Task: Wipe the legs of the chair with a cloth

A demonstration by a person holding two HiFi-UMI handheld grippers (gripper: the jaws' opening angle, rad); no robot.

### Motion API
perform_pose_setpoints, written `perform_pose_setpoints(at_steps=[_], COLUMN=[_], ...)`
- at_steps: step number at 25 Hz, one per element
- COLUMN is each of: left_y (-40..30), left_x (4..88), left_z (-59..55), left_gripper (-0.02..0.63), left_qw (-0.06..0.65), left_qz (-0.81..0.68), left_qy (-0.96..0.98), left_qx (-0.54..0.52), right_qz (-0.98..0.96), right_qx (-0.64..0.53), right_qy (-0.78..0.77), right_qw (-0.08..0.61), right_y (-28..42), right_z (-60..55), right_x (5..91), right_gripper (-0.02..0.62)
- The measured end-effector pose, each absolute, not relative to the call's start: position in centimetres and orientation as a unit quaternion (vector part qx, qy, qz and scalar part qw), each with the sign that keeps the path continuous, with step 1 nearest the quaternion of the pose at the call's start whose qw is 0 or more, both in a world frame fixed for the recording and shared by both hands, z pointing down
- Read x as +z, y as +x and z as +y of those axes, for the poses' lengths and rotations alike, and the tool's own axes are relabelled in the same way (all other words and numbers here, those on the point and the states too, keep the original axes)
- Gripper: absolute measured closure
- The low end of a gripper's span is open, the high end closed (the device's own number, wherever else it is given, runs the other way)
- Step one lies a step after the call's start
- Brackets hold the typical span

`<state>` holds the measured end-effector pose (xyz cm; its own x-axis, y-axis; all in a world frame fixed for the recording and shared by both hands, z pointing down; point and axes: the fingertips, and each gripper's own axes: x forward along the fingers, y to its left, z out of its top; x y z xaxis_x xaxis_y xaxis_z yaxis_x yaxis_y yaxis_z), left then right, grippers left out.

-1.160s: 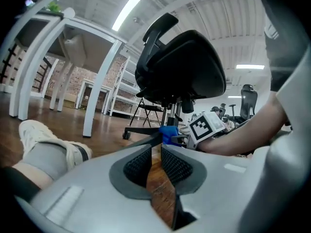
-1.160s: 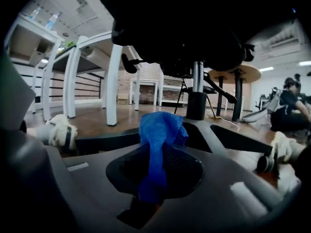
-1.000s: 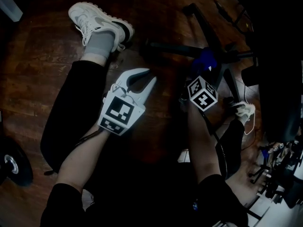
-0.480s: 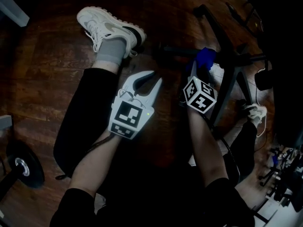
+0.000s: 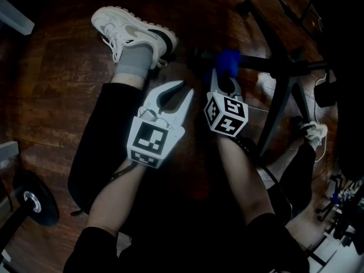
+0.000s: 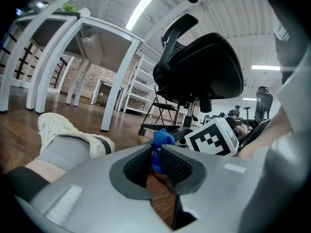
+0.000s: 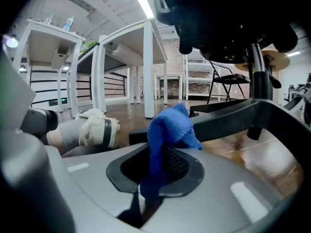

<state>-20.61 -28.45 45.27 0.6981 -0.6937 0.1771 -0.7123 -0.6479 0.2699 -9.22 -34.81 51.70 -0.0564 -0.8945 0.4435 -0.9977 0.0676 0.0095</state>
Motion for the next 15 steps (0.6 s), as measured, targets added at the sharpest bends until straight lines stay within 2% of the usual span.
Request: perform_pose_setpoints(at_steps=[9,15], left_y=[-22.5,-22.2], left_x=[43.6,43.0], left_z=[-29.0,-29.0], left_gripper=[0.545,0.545], left_qw=[0.162,0.156], left_qz=[-0.415,-0.414], left_qy=[0.895,0.897], left_qx=[-0.008,-0.016], right_qz=[-0.759,-0.721], right_qx=[0.116,-0.040], right_qy=[0.611,0.647], right_qw=[0.191,0.245], right_y=[-12.3,-4.2], right_z=[-34.0,-35.9], right_x=[50.3,41.5], right_gripper=[0.518,0.518])
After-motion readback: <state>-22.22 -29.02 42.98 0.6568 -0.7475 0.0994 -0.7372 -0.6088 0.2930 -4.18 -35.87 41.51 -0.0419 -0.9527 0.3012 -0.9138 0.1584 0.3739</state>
